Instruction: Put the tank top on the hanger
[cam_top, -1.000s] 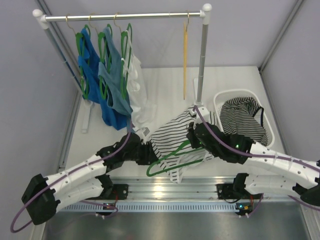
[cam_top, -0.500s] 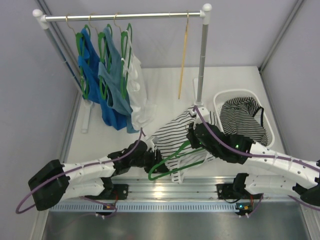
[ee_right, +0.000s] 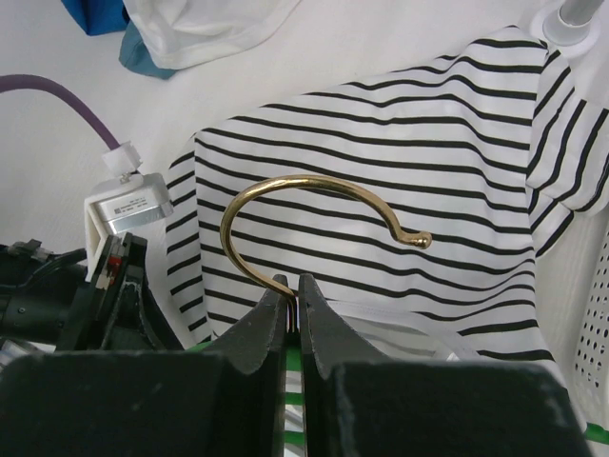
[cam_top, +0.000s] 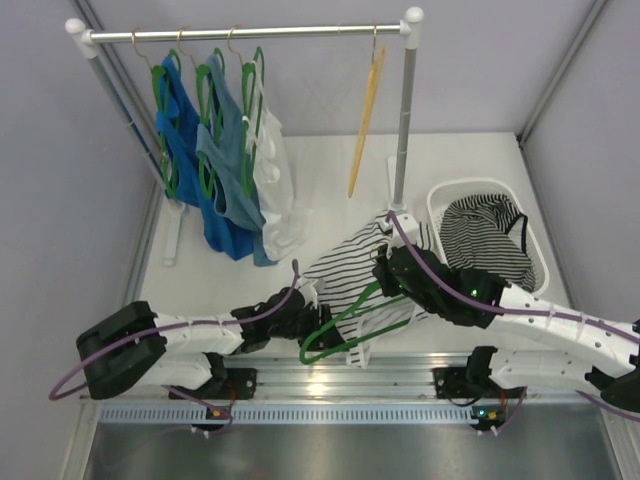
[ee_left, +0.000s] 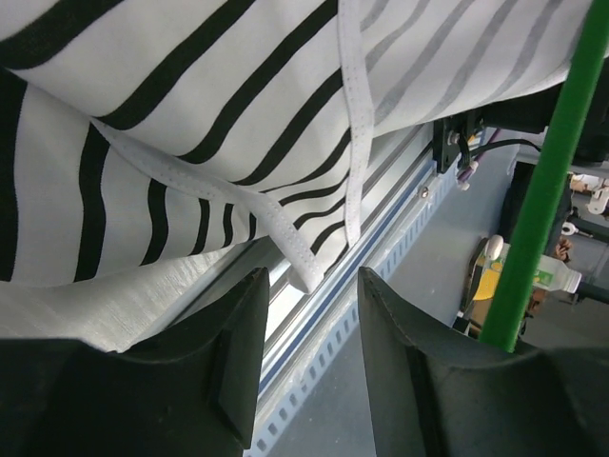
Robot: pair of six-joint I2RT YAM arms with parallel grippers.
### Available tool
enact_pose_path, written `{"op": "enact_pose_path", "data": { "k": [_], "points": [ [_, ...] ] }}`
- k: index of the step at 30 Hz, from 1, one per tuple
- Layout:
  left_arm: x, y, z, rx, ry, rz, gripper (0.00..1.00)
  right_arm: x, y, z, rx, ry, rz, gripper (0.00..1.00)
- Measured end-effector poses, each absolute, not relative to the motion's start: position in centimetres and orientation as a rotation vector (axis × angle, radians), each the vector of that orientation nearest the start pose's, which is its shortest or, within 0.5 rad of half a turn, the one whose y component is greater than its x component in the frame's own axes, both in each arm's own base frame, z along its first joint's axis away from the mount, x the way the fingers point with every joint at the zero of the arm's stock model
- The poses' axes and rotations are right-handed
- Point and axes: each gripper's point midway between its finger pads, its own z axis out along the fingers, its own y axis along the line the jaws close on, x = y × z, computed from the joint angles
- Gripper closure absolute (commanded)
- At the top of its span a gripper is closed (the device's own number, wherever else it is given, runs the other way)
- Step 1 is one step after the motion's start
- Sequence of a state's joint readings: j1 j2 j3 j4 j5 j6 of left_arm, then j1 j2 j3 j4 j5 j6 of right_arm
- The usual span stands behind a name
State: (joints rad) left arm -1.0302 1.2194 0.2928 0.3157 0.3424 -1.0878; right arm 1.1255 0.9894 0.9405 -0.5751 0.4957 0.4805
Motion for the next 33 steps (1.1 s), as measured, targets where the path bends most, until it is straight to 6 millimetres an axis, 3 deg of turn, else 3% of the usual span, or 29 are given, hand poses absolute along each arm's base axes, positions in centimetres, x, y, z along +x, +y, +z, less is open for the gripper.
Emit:
{"op": "enact_pose_path", "data": {
  "k": [6,21,25,33],
  "points": [
    [6.8,-30.7,4.1,0.15,2.636,-1.393,0.53,18.7,23.7,21.4,-0.409,2.094,0.413,1.0],
    [6.0,-32.0,3.6,0.175,2.629,-1.427,0.58,18.7,23.8,21.4,-0.406,2.094,0.413,1.0],
    [6.1,-32.3,4.0,0.171,2.61,-1.45,0.64,18.8,23.7,21.4,-0.402,2.093,0.409,1.0],
    [6.2,-32.6,4.4,0.17,2.592,-1.472,0.95,19.0,23.5,21.4,-0.382,2.092,0.398,1.0]
  ]
}}
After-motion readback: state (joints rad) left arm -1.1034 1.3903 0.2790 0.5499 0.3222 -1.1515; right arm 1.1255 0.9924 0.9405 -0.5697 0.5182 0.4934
